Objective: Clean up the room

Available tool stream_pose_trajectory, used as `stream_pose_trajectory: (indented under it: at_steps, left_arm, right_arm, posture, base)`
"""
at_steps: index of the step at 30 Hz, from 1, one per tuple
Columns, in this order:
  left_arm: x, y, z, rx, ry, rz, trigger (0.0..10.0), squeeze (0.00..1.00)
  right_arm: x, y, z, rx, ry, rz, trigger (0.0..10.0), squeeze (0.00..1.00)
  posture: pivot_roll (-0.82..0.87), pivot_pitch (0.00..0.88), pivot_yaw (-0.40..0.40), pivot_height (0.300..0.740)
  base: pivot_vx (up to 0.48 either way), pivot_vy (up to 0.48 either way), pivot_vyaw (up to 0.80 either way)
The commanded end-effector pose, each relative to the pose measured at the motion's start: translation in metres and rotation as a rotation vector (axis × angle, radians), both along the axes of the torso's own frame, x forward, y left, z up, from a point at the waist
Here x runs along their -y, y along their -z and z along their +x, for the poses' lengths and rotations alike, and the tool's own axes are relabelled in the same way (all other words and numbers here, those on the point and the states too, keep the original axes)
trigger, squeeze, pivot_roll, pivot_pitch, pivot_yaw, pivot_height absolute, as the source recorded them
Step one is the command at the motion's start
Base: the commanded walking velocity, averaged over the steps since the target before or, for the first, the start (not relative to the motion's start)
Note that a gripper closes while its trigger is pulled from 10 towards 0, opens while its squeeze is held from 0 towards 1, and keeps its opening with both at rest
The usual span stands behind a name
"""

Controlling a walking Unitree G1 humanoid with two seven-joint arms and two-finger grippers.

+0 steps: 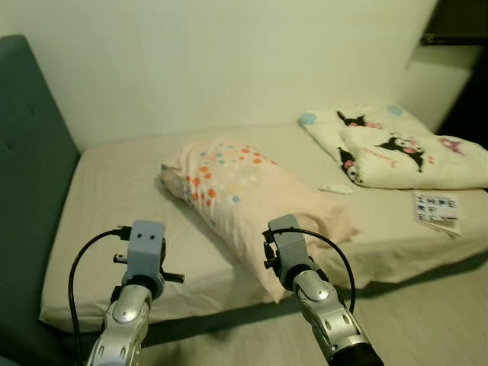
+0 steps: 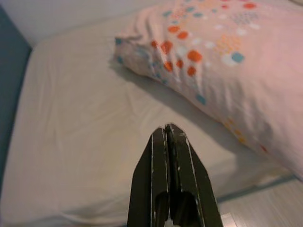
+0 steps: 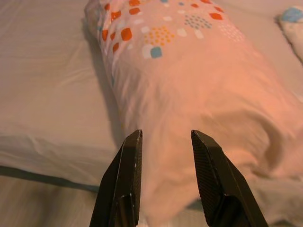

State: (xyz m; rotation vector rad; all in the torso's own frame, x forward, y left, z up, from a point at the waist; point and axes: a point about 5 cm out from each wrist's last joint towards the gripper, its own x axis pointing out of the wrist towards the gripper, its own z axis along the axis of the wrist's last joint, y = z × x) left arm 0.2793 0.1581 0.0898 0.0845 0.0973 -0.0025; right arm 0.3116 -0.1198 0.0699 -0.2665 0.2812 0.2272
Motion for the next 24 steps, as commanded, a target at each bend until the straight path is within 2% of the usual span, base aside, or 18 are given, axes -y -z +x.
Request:
stream_pose_trajectory:
  at_steps: [1, 22, 24]
  left_arm:
    - [-0.0042, 0.0026, -0.0018, -0.011, -0.012, -0.001, 10.0, 0.00]
    - [-0.0065, 0.0023, -0.0015, -0.013, -0.028, 0.000, 10.0, 0.00]
    - [-0.0058, 0.0019, -0.0009, -0.009, -0.024, -0.007, 10.0, 0.00]
  right_arm:
    - [-0.0037, 0.0000, -0.0004, -0.007, 0.006, 0.027, 10.0, 0.00]
    - [-0.0055, -0.0005, 0.0021, -0.004, -0.023, 0.020, 10.0, 0.00]
    - [-0.0054, -0.0021, 0.0034, 0.003, -0.024, 0.020, 10.0, 0.00]
  posture:
    - [-0.02, 0.056, -0.013, 0.727]
    - [-0.01, 0.057, -0.024, 0.727]
    - [-0.01, 0.055, -0.024, 0.727]
  base:
    - [0.274, 0.000, 0.00]
    - [0.262, 0.000, 0.00]
    - [0.000, 0.000, 0.00]
